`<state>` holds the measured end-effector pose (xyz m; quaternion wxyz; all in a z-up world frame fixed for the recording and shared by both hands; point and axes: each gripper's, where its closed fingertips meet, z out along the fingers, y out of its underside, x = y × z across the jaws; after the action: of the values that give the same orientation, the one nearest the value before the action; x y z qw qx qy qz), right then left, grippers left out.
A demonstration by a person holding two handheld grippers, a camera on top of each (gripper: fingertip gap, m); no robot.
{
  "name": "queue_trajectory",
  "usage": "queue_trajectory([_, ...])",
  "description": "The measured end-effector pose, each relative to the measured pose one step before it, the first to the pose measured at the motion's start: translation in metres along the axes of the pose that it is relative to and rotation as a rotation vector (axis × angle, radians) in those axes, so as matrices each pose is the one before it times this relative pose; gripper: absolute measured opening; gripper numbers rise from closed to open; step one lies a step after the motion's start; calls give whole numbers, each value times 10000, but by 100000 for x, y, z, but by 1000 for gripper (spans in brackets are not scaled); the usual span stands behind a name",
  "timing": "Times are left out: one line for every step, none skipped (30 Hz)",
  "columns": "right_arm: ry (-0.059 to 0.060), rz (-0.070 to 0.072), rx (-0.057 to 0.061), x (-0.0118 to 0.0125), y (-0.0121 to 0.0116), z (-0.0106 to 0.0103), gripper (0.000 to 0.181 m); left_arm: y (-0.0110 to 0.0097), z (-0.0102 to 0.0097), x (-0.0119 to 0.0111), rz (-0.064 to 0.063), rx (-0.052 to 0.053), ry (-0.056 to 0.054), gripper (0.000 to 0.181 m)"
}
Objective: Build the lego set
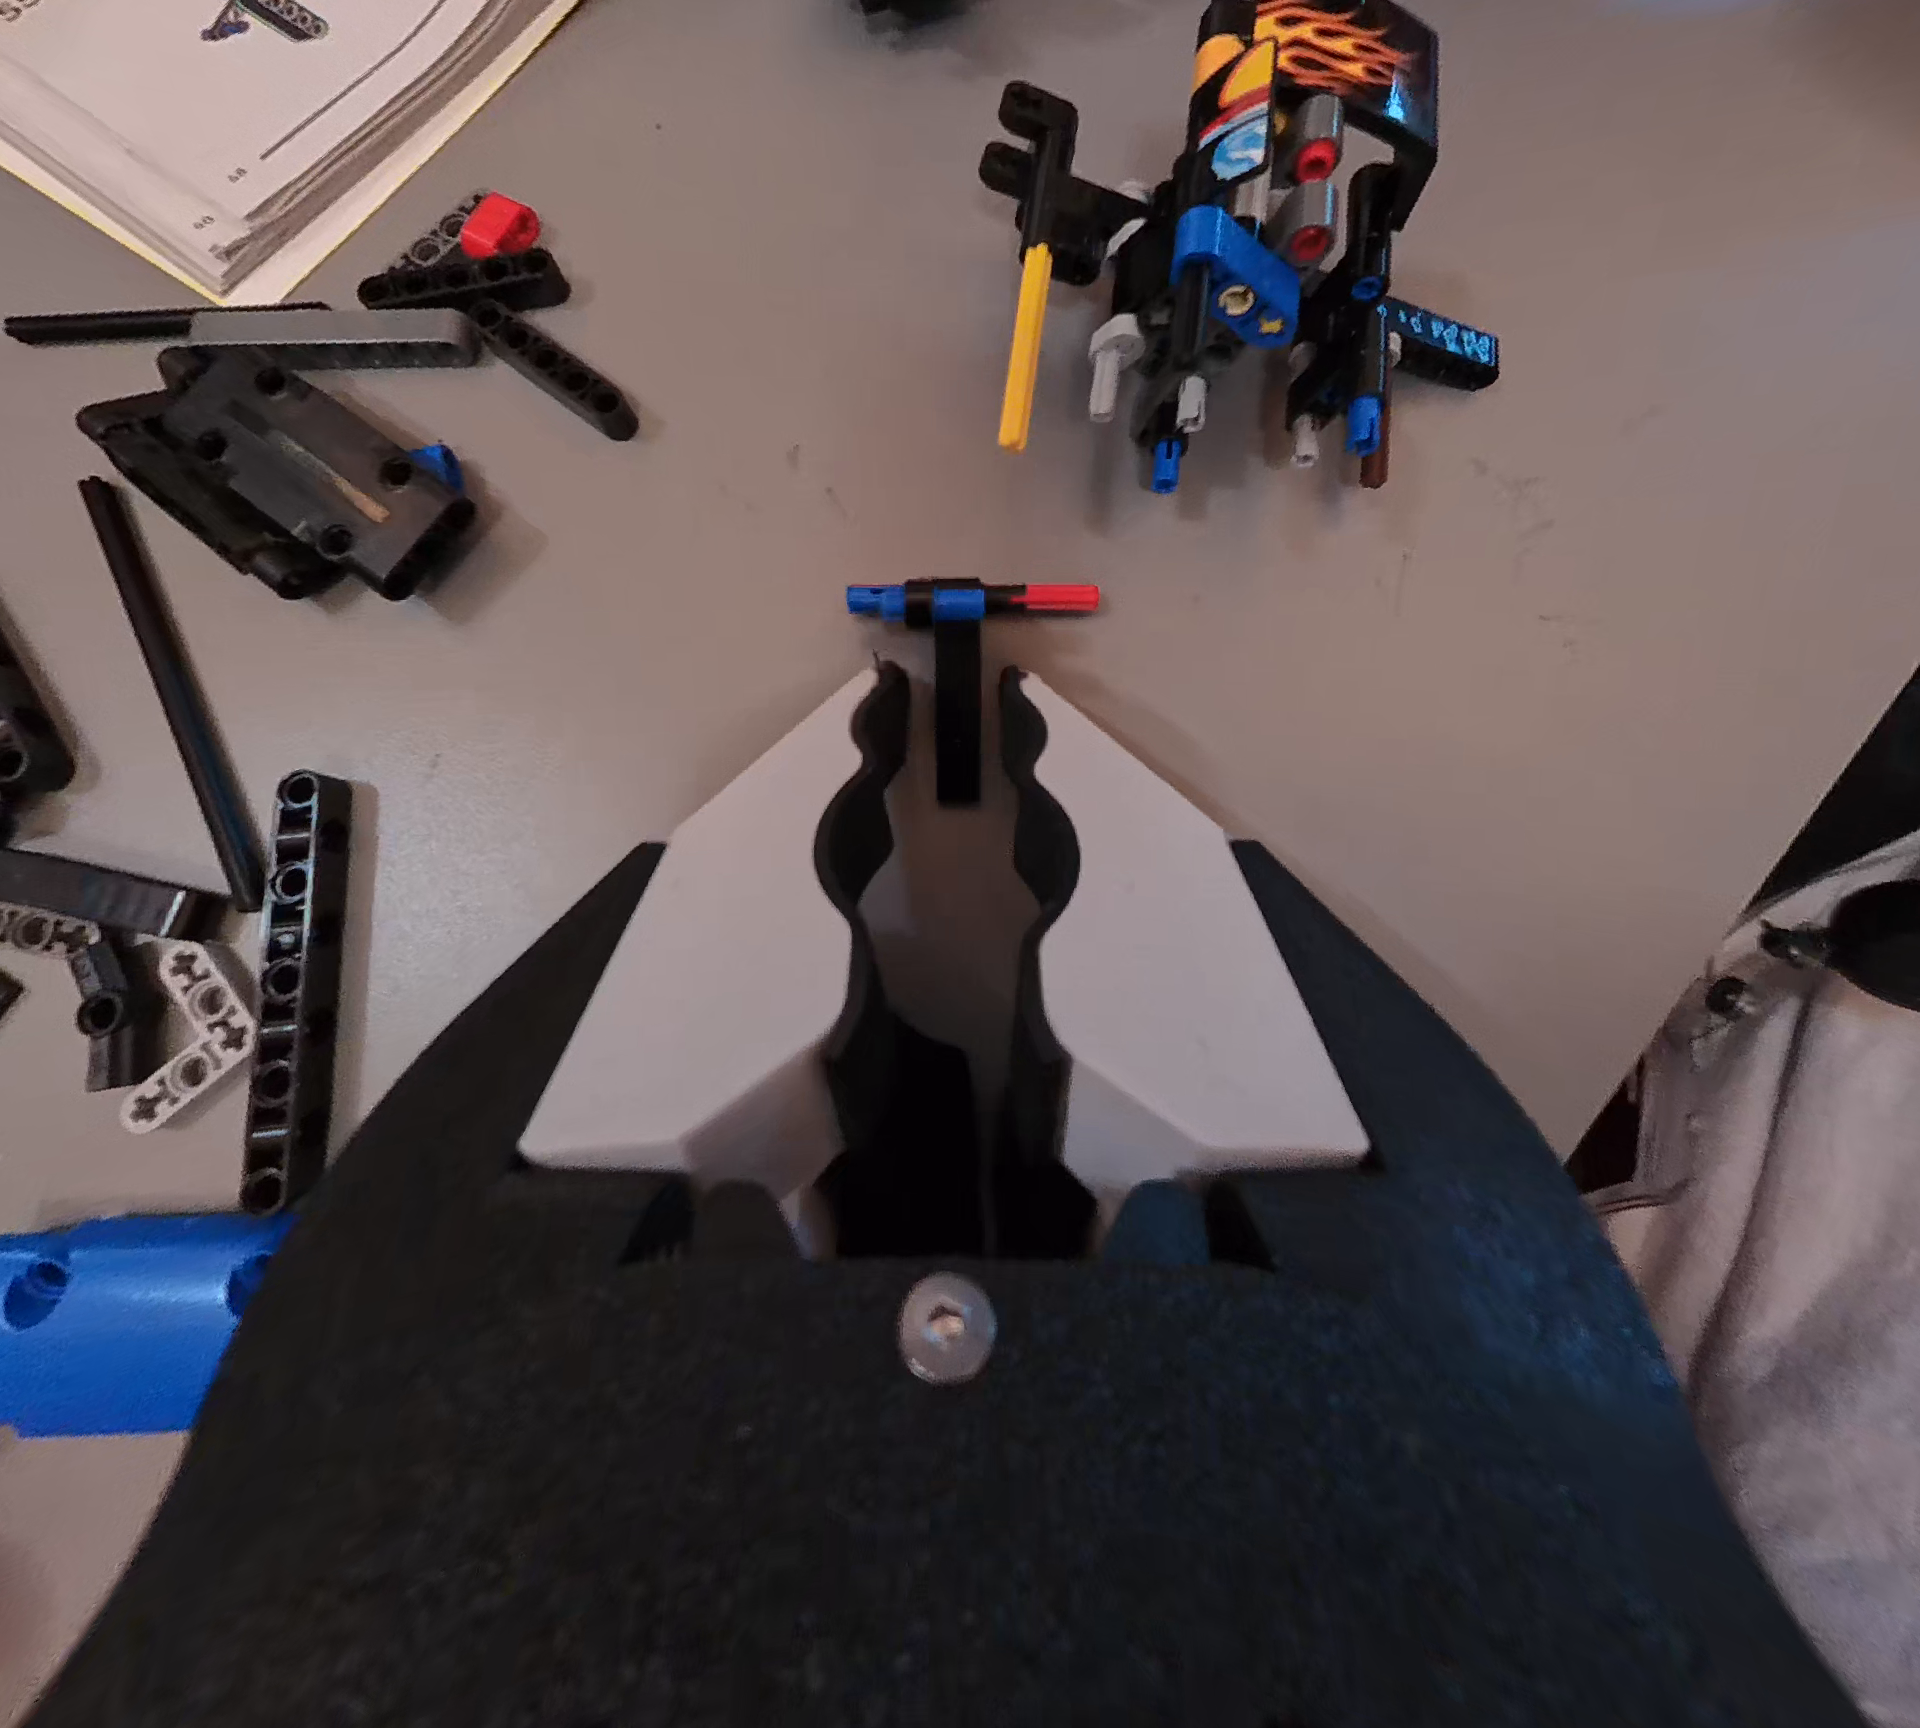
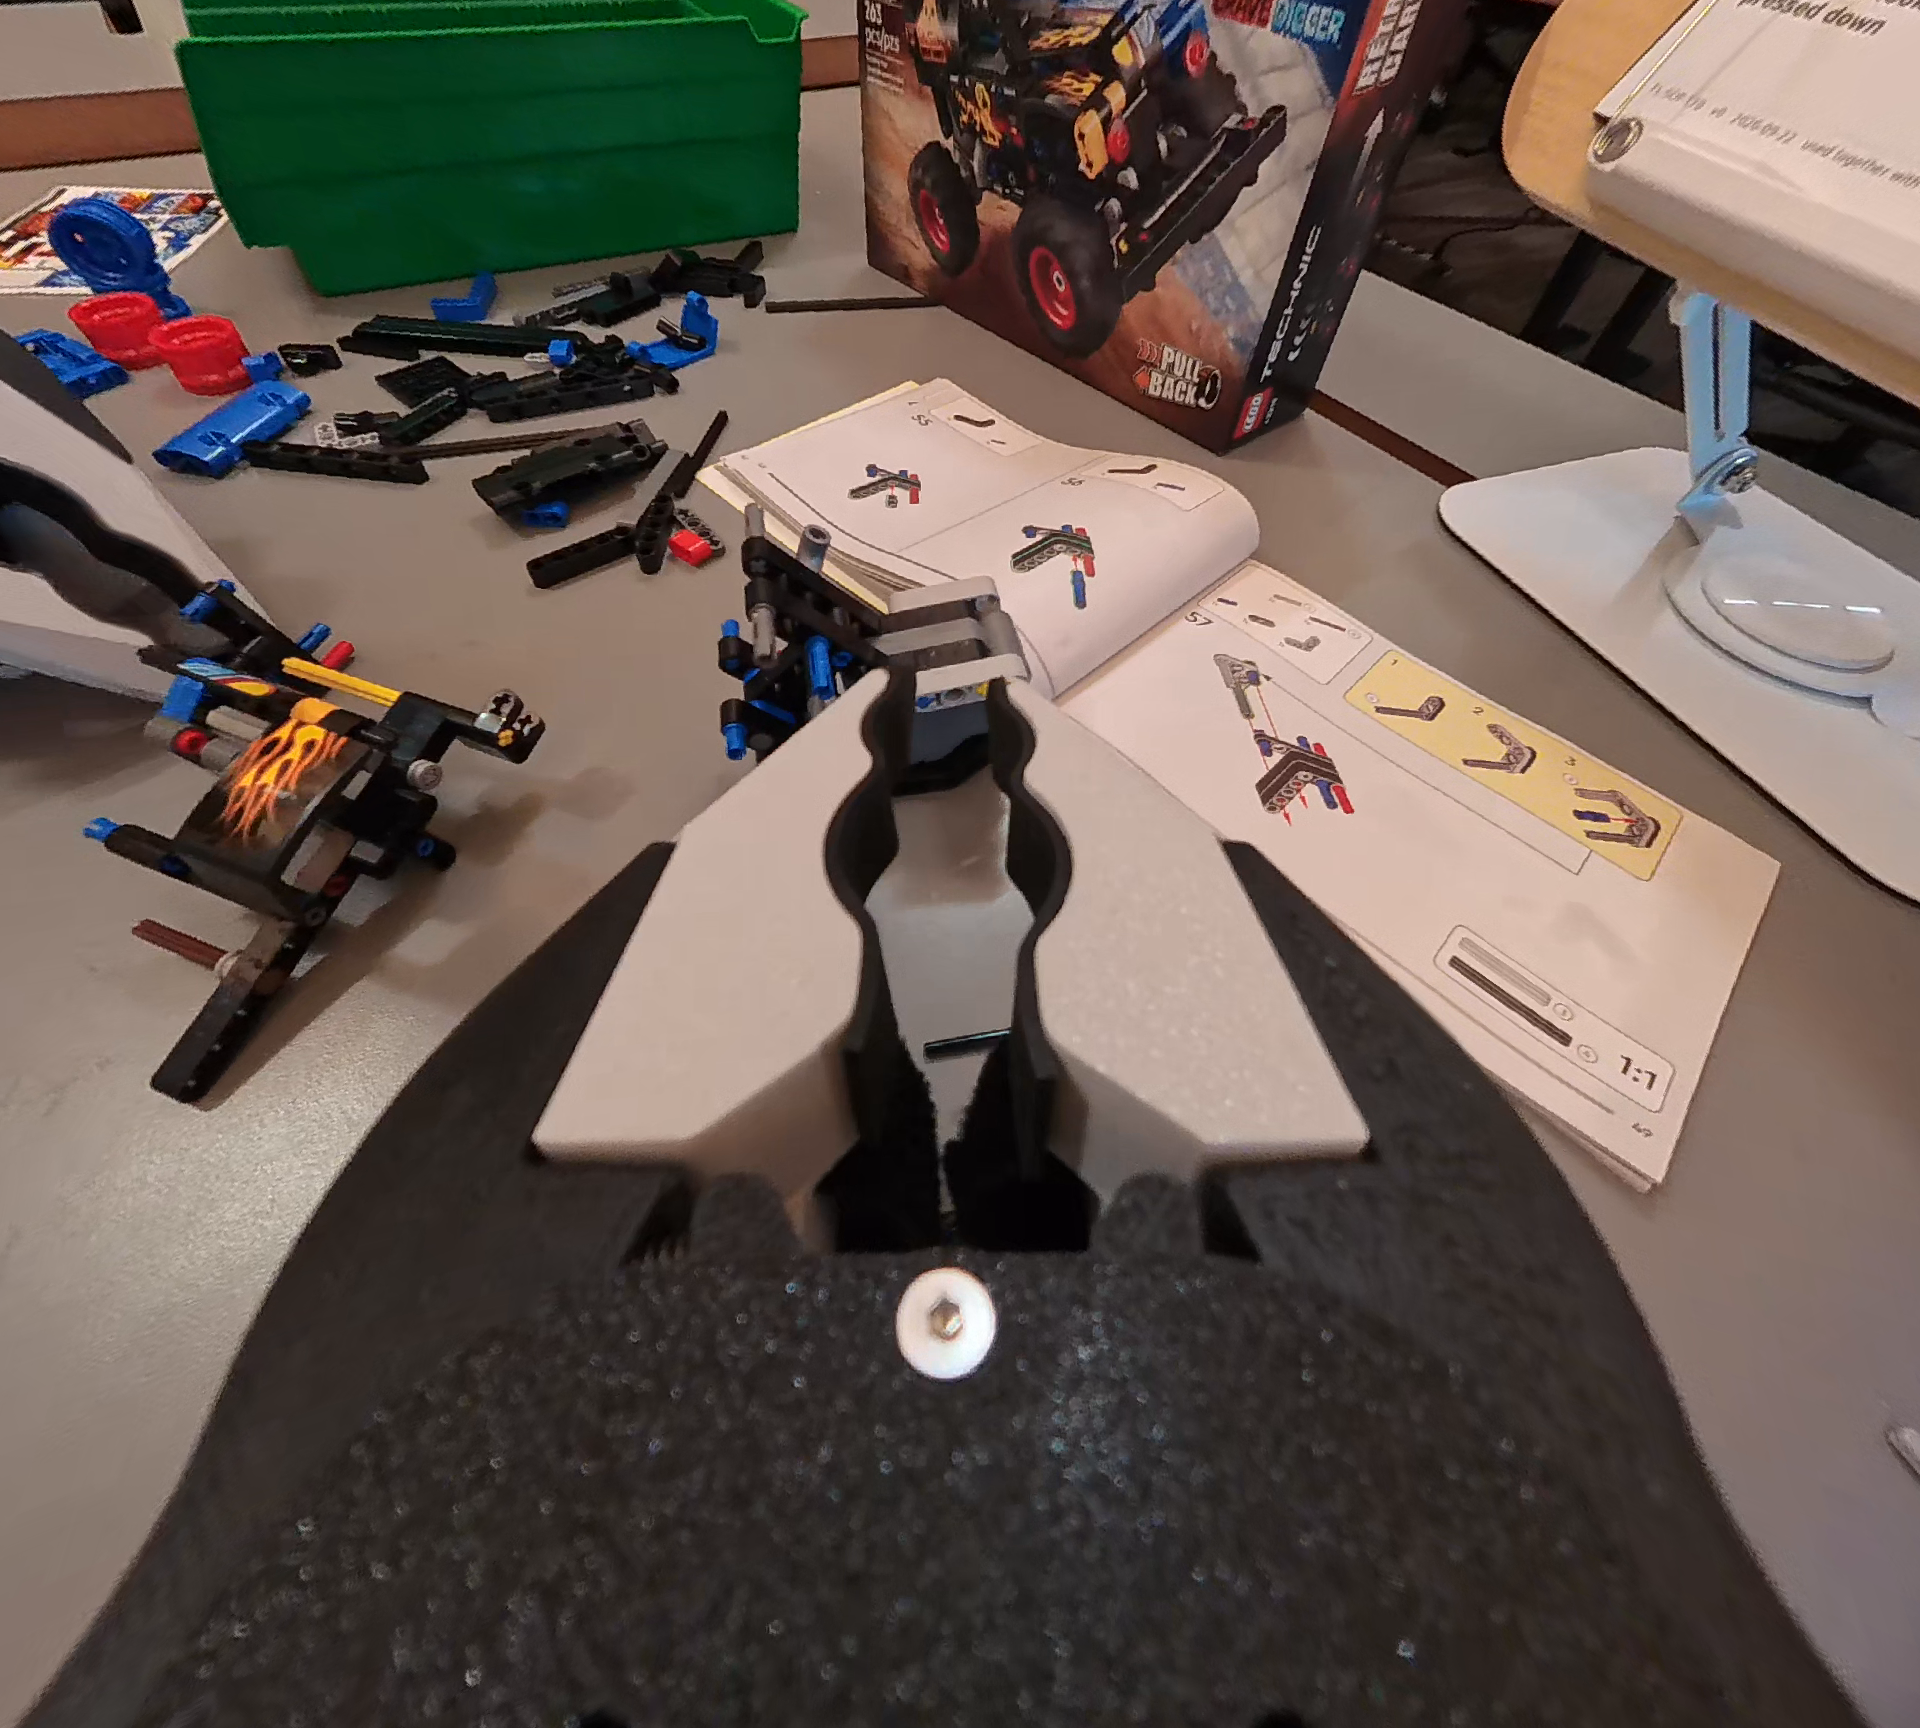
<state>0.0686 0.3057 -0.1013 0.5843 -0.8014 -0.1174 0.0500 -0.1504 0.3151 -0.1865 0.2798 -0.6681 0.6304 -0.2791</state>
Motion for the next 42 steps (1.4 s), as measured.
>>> queue_trajectory([4, -22, 25, -7, -80, -43, 13, 34, -110, 142, -111, -27, 140, 21])
queue_trajectory([-6, -9, 7, -34, -46, -19, 13, -35, -216, 241, -86, -4, 193, 25])
queue_trajectory([-13, -9, 4, -44, -33, -18, 13, -204, -398, 367, -36, 71, 250, 27])
queue_trajectory([-12, -11, 7, -49, -31, -2, 13, -464, -614, 330, -8, 172, 223, 27])
queue_trajectory([-11, -16, -1, -54, -12, -2, 13, -591, -775, 324, 60, 168, 227, 29])
queue_trajectory([-5, -18, -4, -23, -7, 0, 13, -648, -892, 229, 140, 95, 240, 31])
queue_trajectory([-8, -15, -15, -27, 23, 9, 13, -760, -1044, -256, 212, 47, 47, 32])
queue_trajectory([-16, -5, 0, -40, -10, -8, 13, -883, -1184, -905, 333, 26, -226, 31])
queue_trajectory([-26, 11, 16, -35, -37, -7, 13, -872, -1257, -1481, 453, -60, -431, 31])
queue_trajectory([-40, 25, 4, -63, -5, 1, 13, -625, -1141, -1826, 523, -209, -453, 30])
queue_trajectory([-36, 24, 0, -55, -2, 7, 13, -194, -858, -1919, 572, -414, -341, 30])
queue_trajectory([-8, 11, -6, 4, 34, 19, 13, 55, -528, -2276, 565, -497, -418, 29])
queue_trajectory([6, -2, -16, 25, 53, 27, 13, 151, -149, -2702, 399, -470, -567, 28])
queue_trajectory([12, -5, -26, 46, 85, 32, 13, 309, 333, -2435, 276, -560, -312, 28])
queue_trajectory([19, 4, -32, 72, 92, 33, 13, 276, 667, -2061, 242, -605, -52, 27])
queue_trajectory([21, 15, -21, 108, 89, 44, 13, 107, 880, -2079, 216, -557, -84, 26])
queue_trajectory([12, 34, -21, 100, 92, 40, 13, 142, 1034, -1934, 226, -643, -45, 26])
queue_trajectory([-1, 46, -32, 95, 116, 40, 13, 294, 1184, -1822, 234, -780, -27, 25])
queue_trajectory([6, 39, -28, 101, 108, 46, 13, 422, 1340, -1691, 248, -841, -14, 26])
queue_trajectory([14, 26, -25, 96, 90, 19, 13, 574, 1493, -1582, 256, -877, 2, 25])
queue_trajectory([7, 17, -19, 63, 69, 26, 13, 504, 1598, -1257, 167, -762, 173, 26])
queue_trajectory([3, 8, -11, 51, 25, 2, 13, 220, 1563, -754, -3, -525, 456, 26])
queue_trajectory([10, -2, 4, 43, -17, -20, 13, 104, 1388, -537, -157, -392, 556, 25])
queue_trajectory([8, -12, 12, 12, -43, -41, 13, 53, 1157, -626, -234, -334, 424, 23])
queue_trajectory([2, -20, 15, -1, -57, -40, 13, 55, 918, -531, -202, -278, 335, 23])
queue_trajectory([-4, -20, 17, -10, -66, -51, 13, 67, 720, -148, -42, -206, 384, 22])
queue_trajectory([8, -12, 21, 13, -64, -39, 13, -114, 541, -82, -12, -42, 262, 23])
queue_trajectory([9, -2, 14, 37, -35, -34, 13, -228, 409, -245, -54, 32, 67, 23])
queue_trajectory([-10, 10, 3, 6, -17, -20, 13, -283, 343, -250, -68, 86, -8, 22])
queue_trajectory([-14, 19, 4, 6, -10, -9, 12, -192, 299, -91, 2, 50, 29, 22])
queue_trajectory([-16, 20, 2, 5, 8, 5, 12, -107, 266, -214, 40, 4, -99, 21])
queue_trajectory([-30, 17, -12, -41, 49, 21, 12, -50, 222, -189, 20, -25, -114, 19])
queue_trajectory([-35, 15, -21, -60, 54, 37, 13, 0, 207, 96, 25, -48, 38, 19])
queue_trajectory([-26, 1, -20, -68, 58, 48, 12, -22, 203, 162, 50, -29, 70, 18])
queue_trajectory([-27, -20, -25, -94, 54, 41, 12, -27, 206, 101, 56, -26, 31, 16])
queue_trajectory([-26, -35, -27, -99, 61, 57, 12, 21, 214, -12, 18, -47, -14, 14])
queue_trajectory([-20, -43, -25, -100, 43, 37, 12, 80, 206, -32, -7, -70, -9, 13])
queue_trajectory([-8, -41, -16, -64, 24, 35, 12, 124, 140, -99, 2, -79, -57, 11])
queue_trajectory([0, -34, -10, -41, 11, 22, 12, 113, 15, -107, 30, -50, -79, 9])
queue_trajectory([8, -23, -7, 0, 12, 15, 12, -22, -68, 54, 39, 46, 0, 9])
queue_trajectory([16, -10, -1, 35, 15, -9, 12, -106, -166, 79, 33, 116, -6, 8])
queue_trajectory([19, 8, 0, 71, 4, -3, 12, -203, -329, -20, 22, 204, -124, 7])
